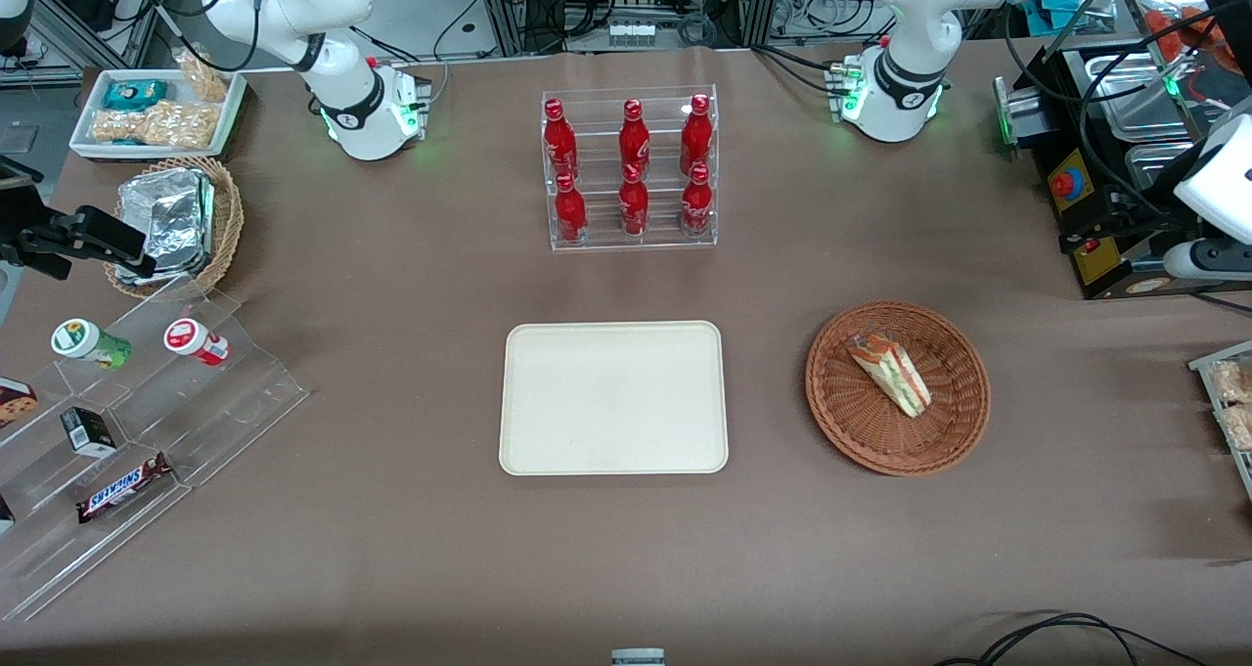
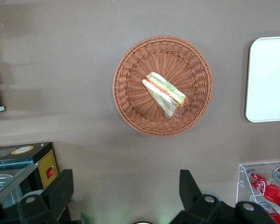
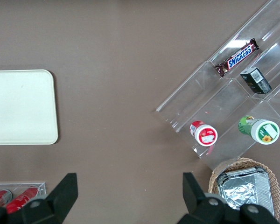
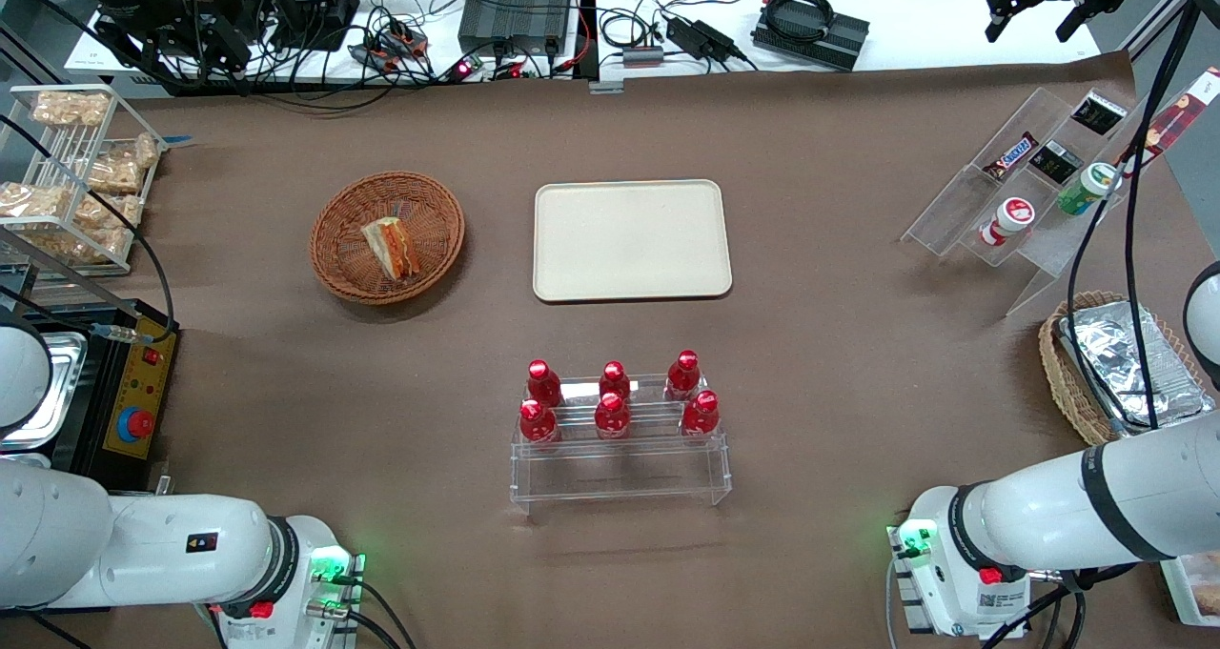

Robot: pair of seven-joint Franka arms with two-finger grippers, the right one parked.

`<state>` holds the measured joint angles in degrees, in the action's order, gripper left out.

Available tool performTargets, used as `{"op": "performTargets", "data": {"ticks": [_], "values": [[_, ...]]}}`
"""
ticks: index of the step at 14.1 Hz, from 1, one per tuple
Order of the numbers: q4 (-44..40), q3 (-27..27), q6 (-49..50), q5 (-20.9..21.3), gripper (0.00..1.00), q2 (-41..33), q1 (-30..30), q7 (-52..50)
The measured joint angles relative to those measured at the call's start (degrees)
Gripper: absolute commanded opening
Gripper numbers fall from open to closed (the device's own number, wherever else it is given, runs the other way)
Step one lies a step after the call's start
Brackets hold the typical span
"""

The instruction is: Place sandwich from basket to tray

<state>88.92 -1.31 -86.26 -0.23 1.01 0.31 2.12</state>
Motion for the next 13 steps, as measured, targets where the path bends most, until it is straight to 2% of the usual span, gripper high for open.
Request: {"op": "performTargets", "data": {"ticks": [13], "values": [[0.28,-0.18,1.85,0.0,1.0,0.38,-0.05,-3.29]]}}
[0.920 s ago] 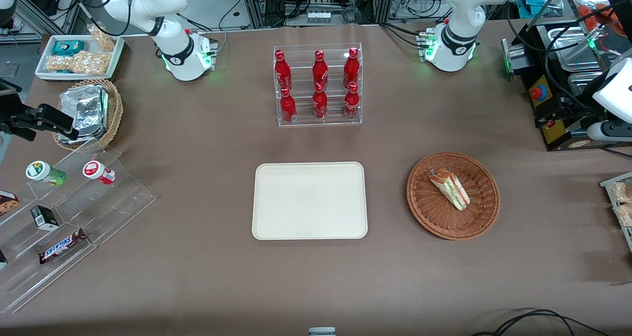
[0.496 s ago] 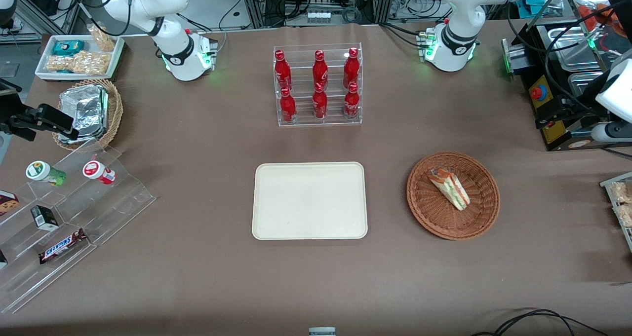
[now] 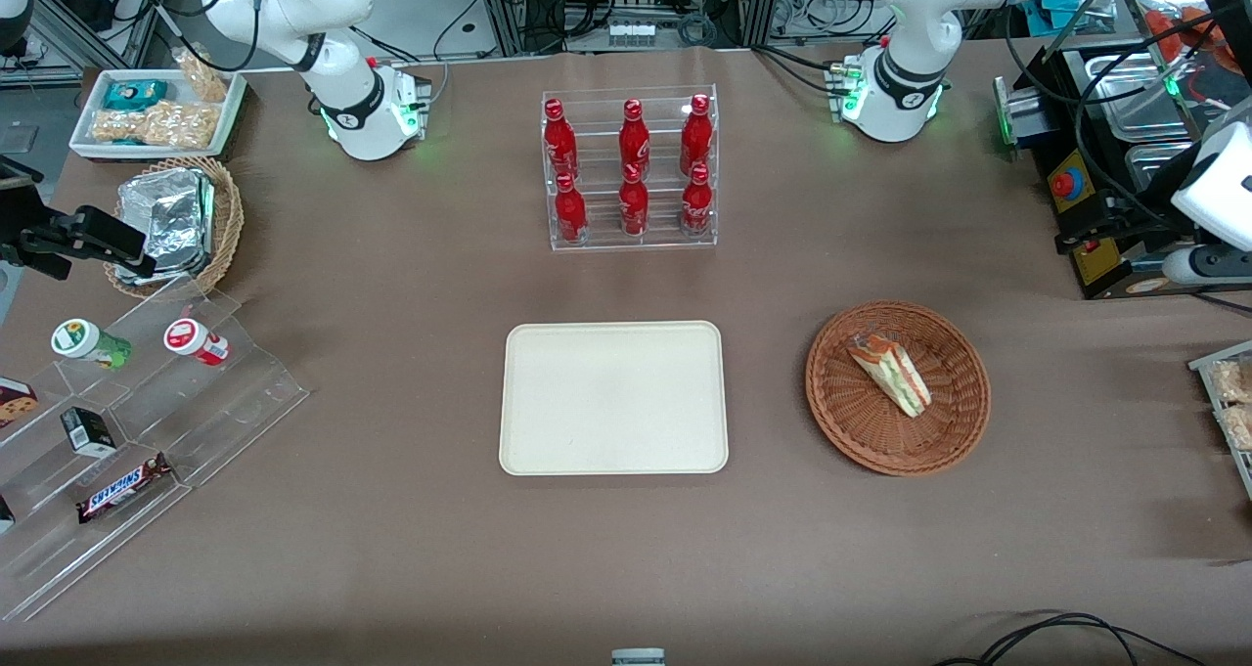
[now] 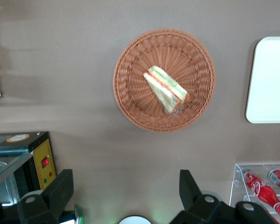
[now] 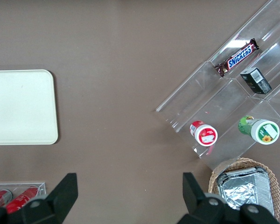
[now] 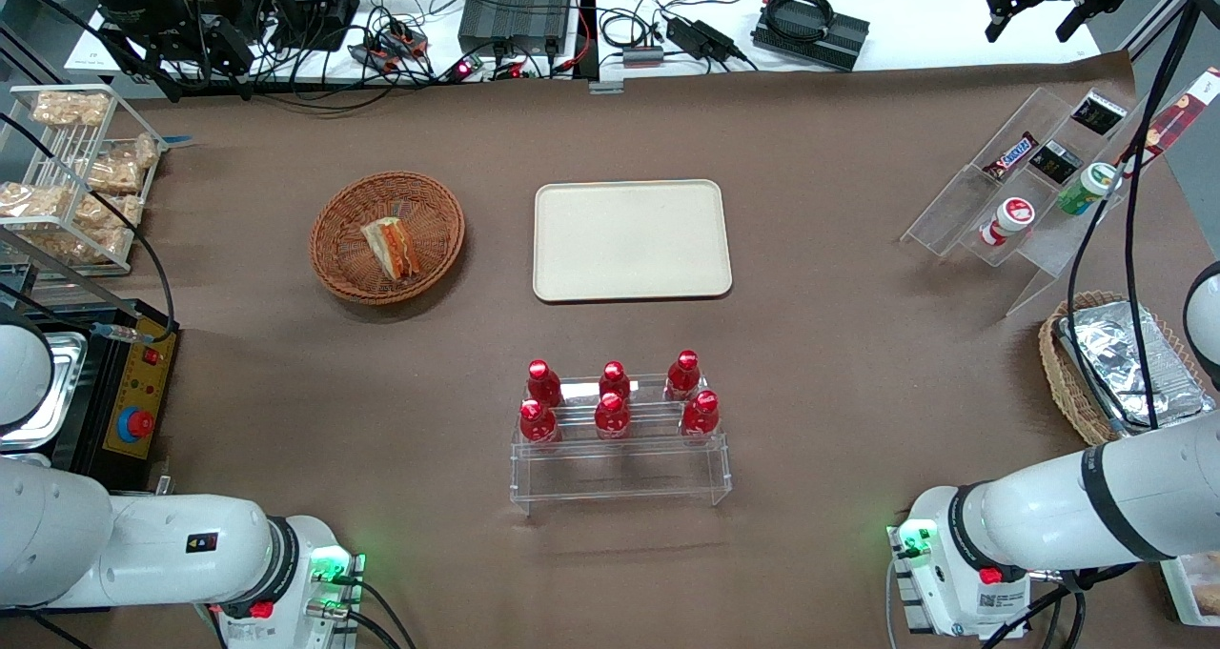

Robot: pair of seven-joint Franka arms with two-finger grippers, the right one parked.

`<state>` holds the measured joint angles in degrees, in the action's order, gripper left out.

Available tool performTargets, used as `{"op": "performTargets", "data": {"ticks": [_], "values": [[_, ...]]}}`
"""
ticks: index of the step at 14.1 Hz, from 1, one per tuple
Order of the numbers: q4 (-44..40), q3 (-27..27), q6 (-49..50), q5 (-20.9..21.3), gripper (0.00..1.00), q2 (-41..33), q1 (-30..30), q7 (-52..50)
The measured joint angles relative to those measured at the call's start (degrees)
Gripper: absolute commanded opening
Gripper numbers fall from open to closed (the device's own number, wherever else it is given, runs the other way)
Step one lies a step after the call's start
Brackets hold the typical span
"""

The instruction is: Place sandwich from basket to tray

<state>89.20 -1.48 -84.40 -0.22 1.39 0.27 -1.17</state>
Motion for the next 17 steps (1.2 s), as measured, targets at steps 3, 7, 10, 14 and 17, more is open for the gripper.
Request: {"op": "performTargets", "data": {"ticks": [3,7,10,14,17], "values": [[1.79,-0.21,0.66,0.0,1.0,1.17,-0.49,-1.77],[3.94,-0.45,-4.67,0.27,1.0,8.19,-5.69,-13.64],[8.02,-0.64,-14.08,3.12,1.0,11.49,-9.81,-25.6],[16.96,-0.63,-27.13,3.66,1.0,11.61,-11.01,-41.61],[24.88,-0.68,-38.65,3.66,1.0,11.54,-11.47,-52.98]]}}
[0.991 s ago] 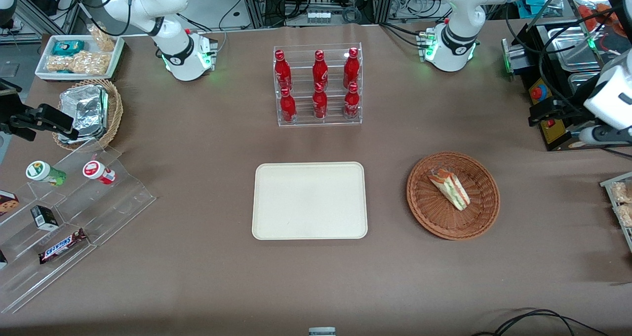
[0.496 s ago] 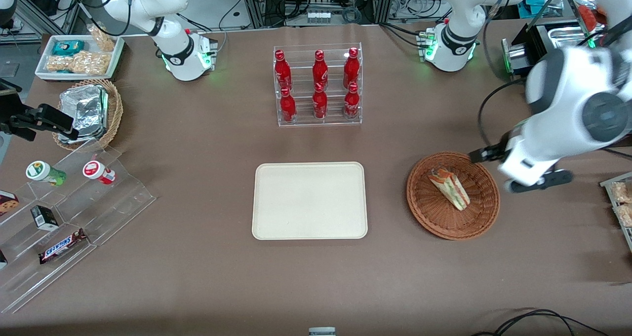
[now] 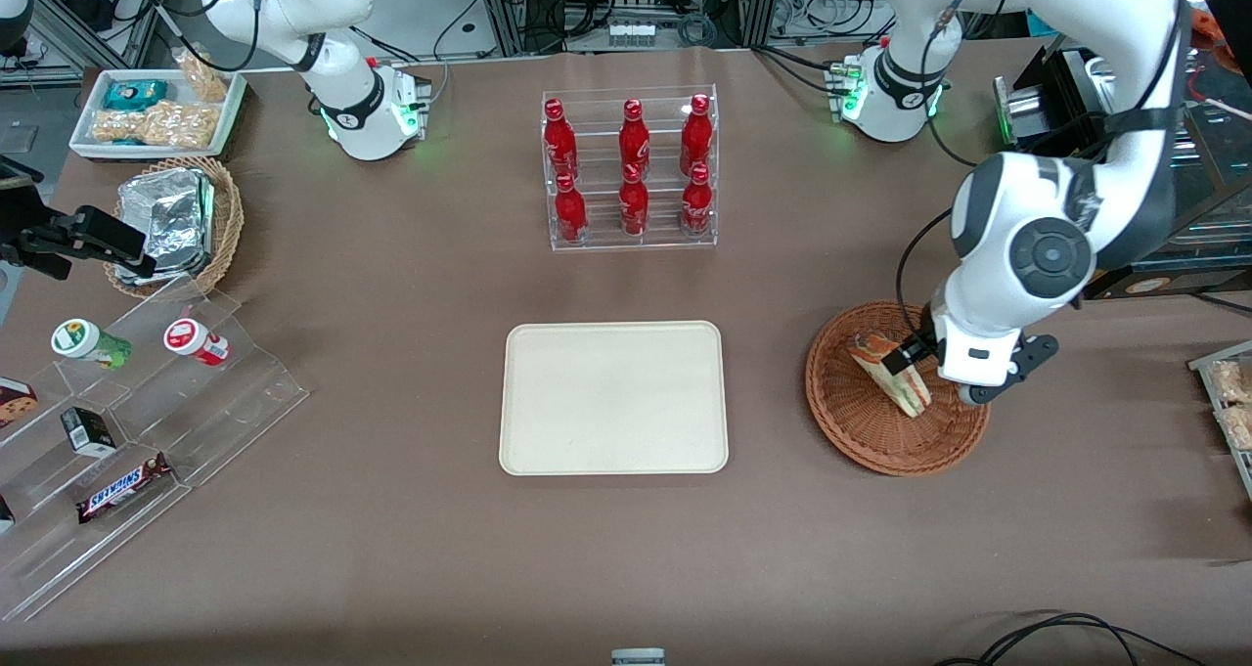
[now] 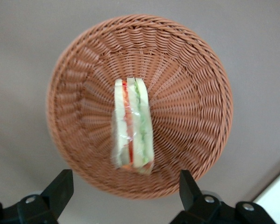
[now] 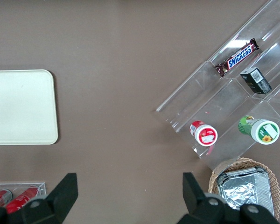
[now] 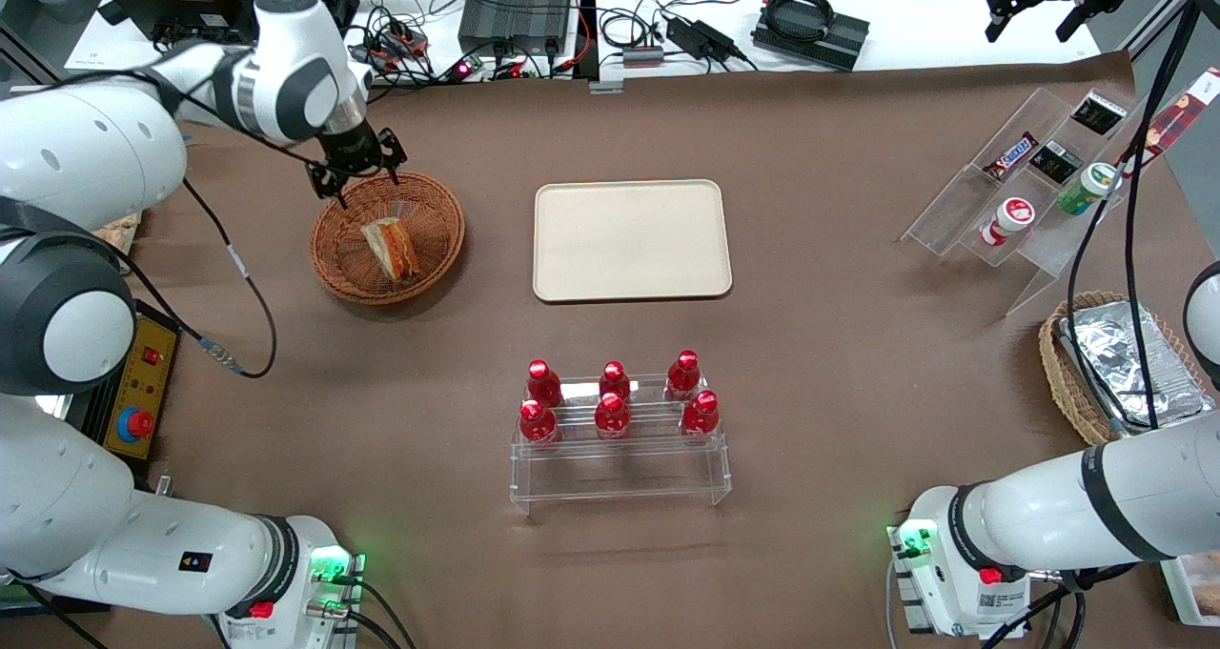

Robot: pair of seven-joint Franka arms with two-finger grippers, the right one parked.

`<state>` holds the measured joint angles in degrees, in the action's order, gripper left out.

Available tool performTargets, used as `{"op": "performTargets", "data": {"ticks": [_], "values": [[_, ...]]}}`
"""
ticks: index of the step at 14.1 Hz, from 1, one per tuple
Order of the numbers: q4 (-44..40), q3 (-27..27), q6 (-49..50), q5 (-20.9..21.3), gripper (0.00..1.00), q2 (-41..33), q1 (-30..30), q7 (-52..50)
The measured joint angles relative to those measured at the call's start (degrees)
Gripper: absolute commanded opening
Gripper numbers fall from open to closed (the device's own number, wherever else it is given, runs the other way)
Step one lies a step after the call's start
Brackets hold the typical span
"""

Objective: Place sandwich from basket to tray
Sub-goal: 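Move the left gripper down over the sandwich in the wicker basket, then close the left gripper on the wrapped sandwich and lift it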

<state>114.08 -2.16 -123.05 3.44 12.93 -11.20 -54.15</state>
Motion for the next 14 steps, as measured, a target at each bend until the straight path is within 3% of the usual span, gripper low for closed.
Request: {"op": "performTargets", "data": {"ticks": [5,6,7,8,9,14], "values": [[8.85,0.0,-11.27,0.0,1.0,1.22,-0.64,-7.0],[9.03,0.04,-11.64,0.0,0.81,2.13,-0.61,-7.01],[9.01,0.09,-12.0,0.0,0.43,2.81,-0.55,-7.01],[8.9,0.15,-12.22,0.0,0.12,3.3,-0.5,-7.01],[8.68,0.26,-12.22,0.0,0.07,3.64,-0.48,-7.01],[5.69,0.54,-9.15,0.0,0.06,4.35,-0.47,-7.01]]}}
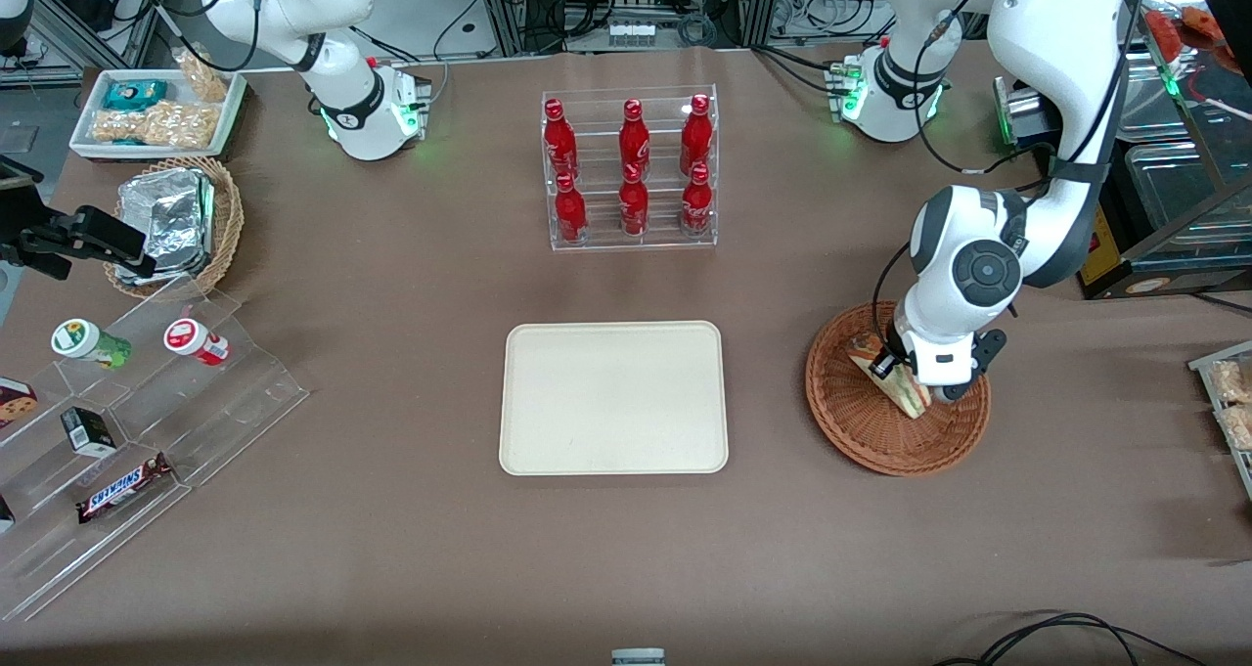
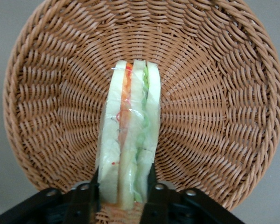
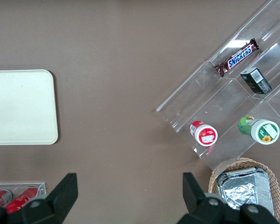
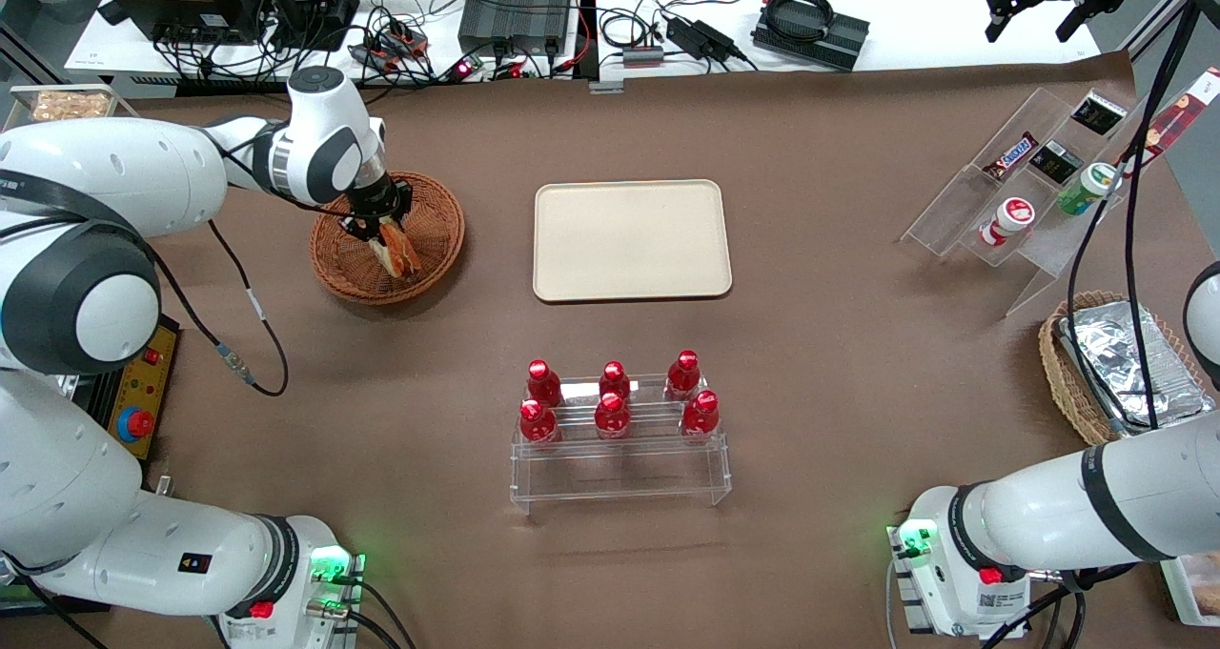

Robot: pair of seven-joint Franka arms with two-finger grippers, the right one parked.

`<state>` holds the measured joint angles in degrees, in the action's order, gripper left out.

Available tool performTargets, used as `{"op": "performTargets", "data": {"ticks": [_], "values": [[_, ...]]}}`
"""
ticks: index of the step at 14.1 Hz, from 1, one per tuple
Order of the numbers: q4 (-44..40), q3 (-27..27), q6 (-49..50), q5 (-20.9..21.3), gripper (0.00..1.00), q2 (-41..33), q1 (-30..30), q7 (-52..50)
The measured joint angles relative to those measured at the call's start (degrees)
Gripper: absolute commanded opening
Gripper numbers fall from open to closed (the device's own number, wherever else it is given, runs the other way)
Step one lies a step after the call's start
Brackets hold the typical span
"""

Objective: Place sandwich from basket to tray
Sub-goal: 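Close the left gripper on the wrapped sandwich and lift it, then carry the sandwich with the left gripper over the cream tray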

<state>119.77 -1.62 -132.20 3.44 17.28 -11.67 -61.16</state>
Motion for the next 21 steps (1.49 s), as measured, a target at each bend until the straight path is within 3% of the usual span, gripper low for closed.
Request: {"op": "performTargets", "data": {"ticks": [3,5,9,13,17,21], "values": [[-8.68,-0.23,15.45,0.03,0.06,-0.06,-0.18,0.91],[-13.85,-0.67,20.57,-0.22,0.06,-0.1,-1.29,2.13],[-18.75,-1.92,17.57,-3.86,0.07,2.38,-8.99,2.43],[-30.54,-2.2,14.56,-3.9,0.07,13.4,-19.82,2.4],[-43.52,-2.43,13.72,-3.89,0.05,24.34,-24.74,4.84],[-47.91,-2.58,11.77,-3.89,0.05,30.0,-29.49,9.15]]}}
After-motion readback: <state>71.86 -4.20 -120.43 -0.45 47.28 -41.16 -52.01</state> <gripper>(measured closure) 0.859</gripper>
